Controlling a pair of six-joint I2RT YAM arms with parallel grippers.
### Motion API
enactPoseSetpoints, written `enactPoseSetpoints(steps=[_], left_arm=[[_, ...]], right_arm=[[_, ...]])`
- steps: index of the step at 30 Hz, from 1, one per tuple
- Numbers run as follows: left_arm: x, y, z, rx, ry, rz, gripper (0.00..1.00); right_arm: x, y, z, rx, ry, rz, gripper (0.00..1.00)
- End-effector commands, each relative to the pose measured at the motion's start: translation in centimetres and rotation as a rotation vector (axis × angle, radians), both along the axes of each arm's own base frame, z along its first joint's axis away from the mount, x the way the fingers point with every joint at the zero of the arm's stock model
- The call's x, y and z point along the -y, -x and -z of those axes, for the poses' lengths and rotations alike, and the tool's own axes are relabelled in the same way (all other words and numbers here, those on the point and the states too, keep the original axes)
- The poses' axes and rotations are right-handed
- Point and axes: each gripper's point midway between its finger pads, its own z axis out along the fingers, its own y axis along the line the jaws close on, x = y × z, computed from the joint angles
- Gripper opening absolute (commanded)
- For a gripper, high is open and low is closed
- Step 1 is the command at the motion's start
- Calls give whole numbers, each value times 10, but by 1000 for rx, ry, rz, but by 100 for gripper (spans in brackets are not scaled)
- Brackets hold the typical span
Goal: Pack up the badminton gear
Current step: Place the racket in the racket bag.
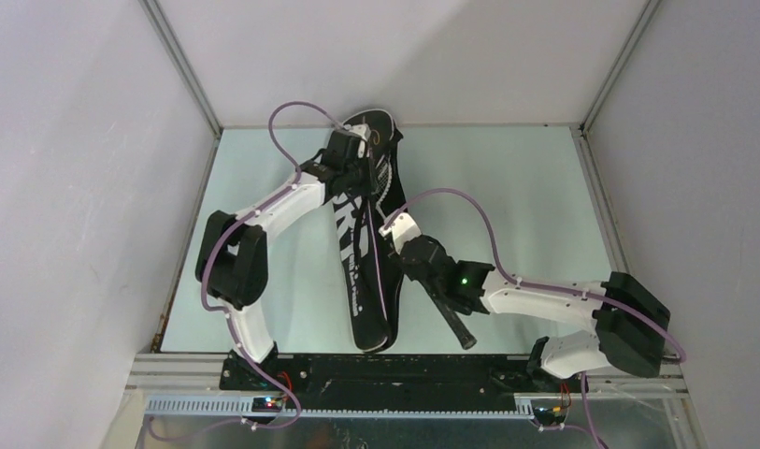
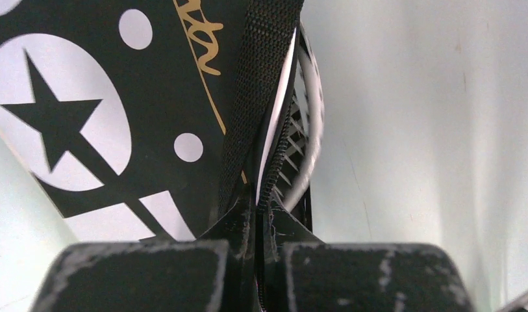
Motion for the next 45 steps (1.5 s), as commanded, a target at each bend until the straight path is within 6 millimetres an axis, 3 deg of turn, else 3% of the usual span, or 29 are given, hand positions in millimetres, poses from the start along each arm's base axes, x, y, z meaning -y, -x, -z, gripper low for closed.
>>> enactPoseSetpoints(steps=[1, 6, 7, 10, 15, 20, 24, 28, 37, 41, 45], left_arm=[[40, 26, -64, 89, 236, 155, 0], [53, 60, -67, 57, 345, 250, 0], [58, 64, -78, 78, 384, 268, 0], [69, 88, -84, 57, 456, 342, 0], [70, 116, -109, 92, 538, 418, 0], [83, 147, -119, 47, 645, 539, 0], [91, 161, -128, 44, 692, 596, 0], [92, 164, -127, 41, 695, 590, 0], [89, 143, -117, 78, 629, 497, 0], [89, 131, -115, 74, 608, 456, 0], [90, 125, -118, 75, 622, 444, 0]], right_arm=[[-43, -19, -43, 64, -276, -21, 0], [-48, -37, -50, 55, -388, 13, 0], [-50, -38, -50, 48, -404, 3, 0], [-56, -47, -51, 43, -455, 1, 0], [-57, -59, -54, 68, -479, -9, 0], [-58, -67, -66, 104, -504, -52, 0], [-58, -72, -70, 130, -501, -66, 0], [-59, -76, -65, 116, -510, -70, 0], [-64, -72, -51, 55, -503, -100, 2], [-55, -67, -46, 19, -471, -91, 14], [-48, -60, -48, 6, -433, -101, 35]])
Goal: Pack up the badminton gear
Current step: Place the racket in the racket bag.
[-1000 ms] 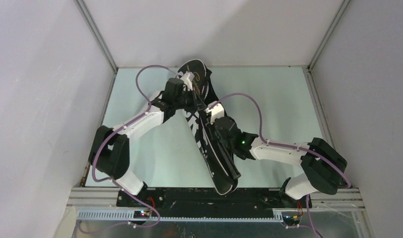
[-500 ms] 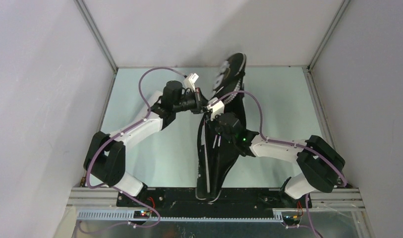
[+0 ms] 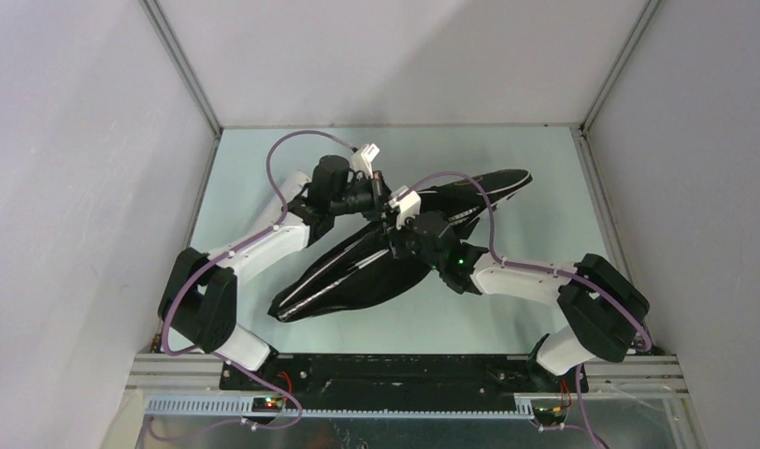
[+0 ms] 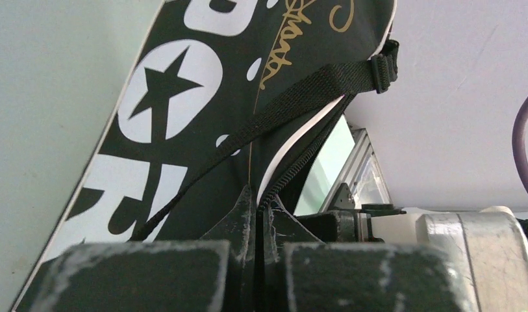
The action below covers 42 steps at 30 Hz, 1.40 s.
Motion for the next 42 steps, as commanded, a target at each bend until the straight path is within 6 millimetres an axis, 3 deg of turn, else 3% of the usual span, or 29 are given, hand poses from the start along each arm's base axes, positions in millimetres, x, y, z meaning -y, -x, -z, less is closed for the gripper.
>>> enactPoseSetpoints(steps=[1, 5, 11, 17, 21, 26, 29, 33, 35, 41, 42], left_arm=[[16, 2, -51, 75, 101, 55, 0], [14, -5, -51, 69, 93, 25, 0], [14, -16, -56, 52, 109, -2, 0], [17, -27, -56, 24, 130, -26, 0], [19, -34, -59, 6, 161, -39, 0], [19, -37, -52, -17, 164, -48, 0], [19, -38, -49, -28, 169, -49, 0], [20, -37, -48, -33, 183, -35, 0], [20, -37, -47, -35, 182, -36, 0], [18, -38, -46, -39, 188, -39, 0], [18, -37, -46, -41, 190, -39, 0]], right_arm=[[4, -5, -43, 59, -47, 5, 43], [14, 2, -47, 53, -15, -2, 57], [40, 15, -73, 79, 4, 20, 69], [63, 39, -95, 74, -78, 16, 79], [87, 50, -91, -55, -206, 91, 98], [126, 55, -43, -283, -282, 240, 99], [129, 64, -26, -344, -281, 240, 99], [143, 68, 19, -455, -253, 339, 100], [141, 69, 30, -478, -273, 340, 98], [119, 52, 34, -450, -376, 288, 87], [116, 51, 42, -469, -364, 288, 84]])
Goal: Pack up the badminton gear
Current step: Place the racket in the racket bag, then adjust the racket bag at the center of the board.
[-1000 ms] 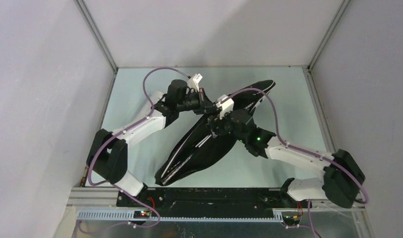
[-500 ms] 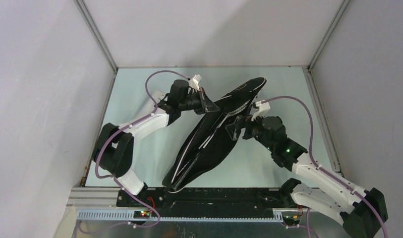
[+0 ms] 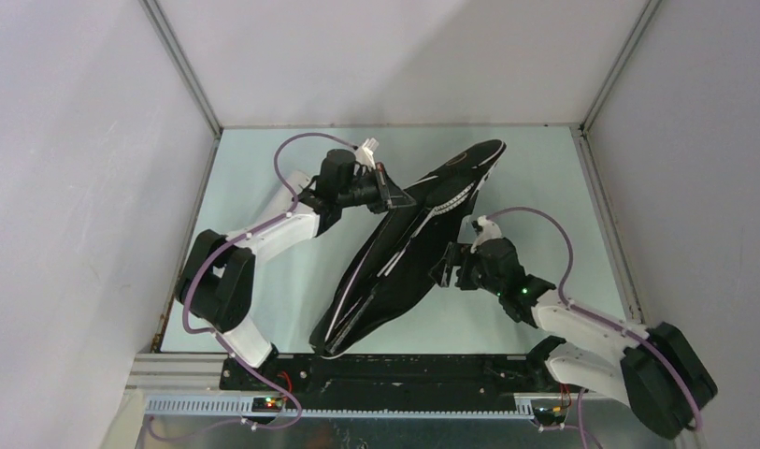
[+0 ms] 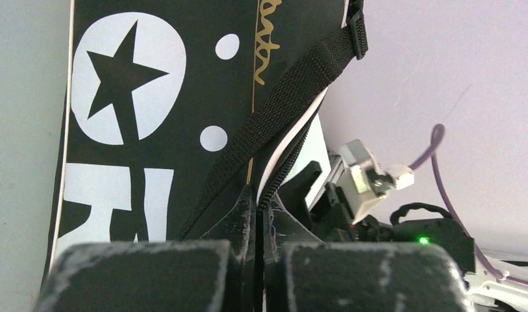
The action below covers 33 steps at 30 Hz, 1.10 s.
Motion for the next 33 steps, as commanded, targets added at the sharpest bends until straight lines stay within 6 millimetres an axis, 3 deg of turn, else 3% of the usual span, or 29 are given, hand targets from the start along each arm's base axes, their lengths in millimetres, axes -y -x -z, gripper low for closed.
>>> enactPoseSetpoints(steps=[1, 2, 3, 5, 6, 10, 15, 20, 24, 27, 28, 29, 30, 31, 32, 33], left_arm=[[7, -5, -56, 116, 127, 29, 0], [6, -6, -56, 118, 127, 27, 0], [5, -6, -56, 118, 125, 25, 0], [-1, -9, -52, 118, 102, 9, 0], [-8, -14, -45, 118, 66, -16, 0], [-37, -27, -15, 111, -80, -107, 1], [-60, -26, 9, 116, -207, -142, 6], [-71, -16, 21, 124, -268, -145, 20], [-67, 5, 26, 132, -244, -61, 53], [-58, 34, 39, 114, -186, 47, 95], [-55, 41, 33, 131, -152, 70, 97], [-56, 53, 44, 108, -147, 85, 99], [-55, 57, 37, 127, -116, 85, 99], [-57, 69, 46, 107, -113, 95, 100], [-55, 74, 35, 136, -75, 103, 100], [-54, 86, 42, 123, -71, 120, 100]], right_arm=[[-29, -27, -26, 100, -150, -9, 76], [-32, -27, -17, 71, -144, -19, 67], [-35, -31, -20, 73, -156, -24, 37], [-40, -29, -24, 65, -168, -63, 5], [-41, -27, -32, 79, -179, -78, 1], [-36, -20, -68, 141, -150, -159, 0], [-32, -7, -101, 134, -191, -244, 0], [-16, -9, -81, 58, -135, -220, 0], [-15, -11, -67, 10, -132, -222, 0], [-15, -10, -61, -4, -137, -220, 0], [-15, -10, -60, -3, -133, -218, 0], [-14, -10, -60, 4, -127, -216, 0], [-13, -10, -61, 9, -126, -217, 0], [-13, -10, -62, 17, -123, -217, 0], [-13, -10, -63, 21, -121, -218, 0], [-13, -9, -64, 25, -122, -222, 0]])
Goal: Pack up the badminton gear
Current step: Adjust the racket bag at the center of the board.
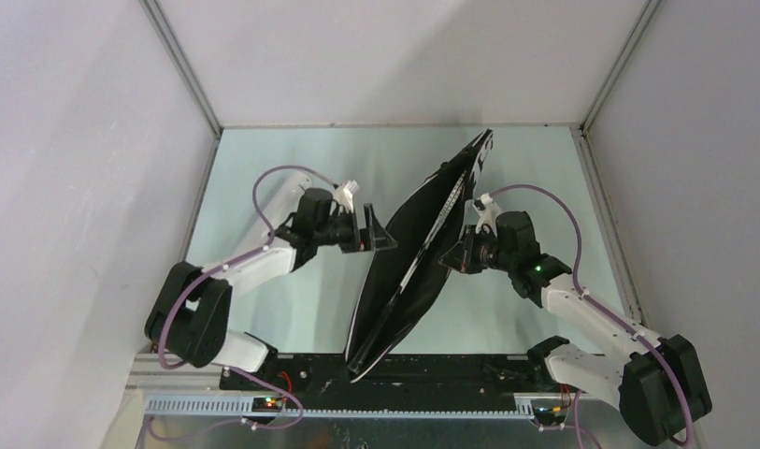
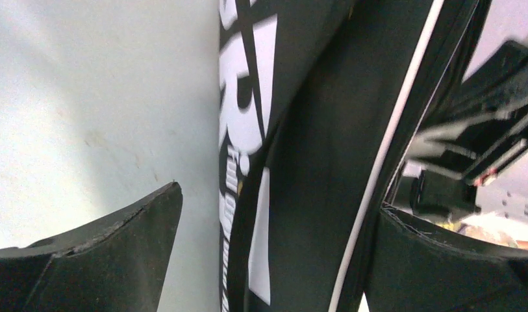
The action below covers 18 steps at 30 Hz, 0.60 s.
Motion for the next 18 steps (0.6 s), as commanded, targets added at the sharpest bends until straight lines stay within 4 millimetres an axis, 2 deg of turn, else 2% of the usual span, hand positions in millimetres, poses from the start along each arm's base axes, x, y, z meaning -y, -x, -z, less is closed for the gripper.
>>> enactPoseSetpoints(steps=[1, 7, 10, 12, 13, 14, 15, 18], left_arm=[[13, 36, -35, 101, 140, 106, 100], [12, 86, -7, 71, 36, 198, 100], [13, 104, 3, 41, 22, 226, 100], [9, 112, 9, 37, -30, 215, 100], [7, 123, 17, 16, -74, 231, 100], [4, 122, 17, 32, -100, 212, 100], [2, 130, 21, 24, -119, 227, 100], [3, 137, 11, 46, -93, 226, 100]], right_arm=[[0, -3, -10, 60, 0, -18, 0], [-2, 1, -11, 65, -2, -38, 0], [-3, 3, -12, 67, -4, -46, 0], [-4, 4, -14, 73, -7, -51, 0], [-4, 5, -17, 81, -12, -53, 0], [-4, 5, -19, 87, -16, -54, 0], [-5, 5, -23, 100, -26, -56, 0], [-8, 7, -34, 124, -58, -68, 0]])
